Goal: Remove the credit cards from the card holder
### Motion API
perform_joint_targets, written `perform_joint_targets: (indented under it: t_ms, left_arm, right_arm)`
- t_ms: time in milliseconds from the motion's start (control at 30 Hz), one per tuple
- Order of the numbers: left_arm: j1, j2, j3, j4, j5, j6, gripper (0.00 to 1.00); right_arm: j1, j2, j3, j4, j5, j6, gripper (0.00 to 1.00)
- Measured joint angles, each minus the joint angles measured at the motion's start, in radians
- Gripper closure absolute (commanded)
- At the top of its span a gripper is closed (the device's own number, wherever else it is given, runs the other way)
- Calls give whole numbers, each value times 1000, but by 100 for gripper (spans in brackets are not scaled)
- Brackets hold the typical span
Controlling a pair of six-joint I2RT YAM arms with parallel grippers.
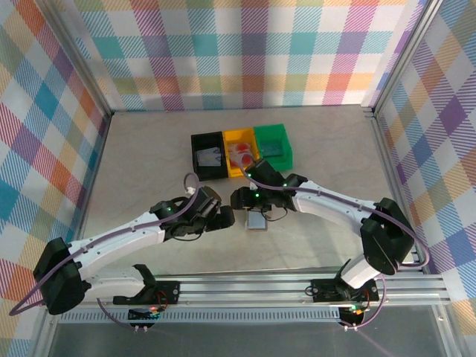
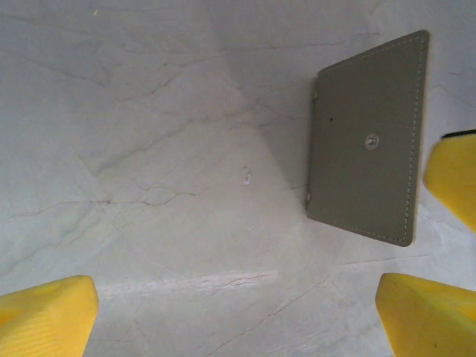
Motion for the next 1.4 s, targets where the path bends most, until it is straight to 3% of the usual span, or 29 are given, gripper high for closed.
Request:
perform_joint_targets:
  t_ms: [500, 667, 867, 1400]
  left_arm:
    - [-26, 120, 66, 16, 71, 63, 4]
    - [-51, 152, 111, 11, 71, 89, 3]
    - [-91, 335, 276, -34, 40, 140, 3]
    - [-164, 872, 836, -393, -134, 217, 2]
  right_arm:
    - [-44, -5, -33, 69, -86, 3, 35]
    - [-106, -167, -86, 27, -70, -1, 32]
    - [-265, -306, -140, -47, -35, -4, 30]
    - [-403, -542, -312, -204, 52, -20, 27]
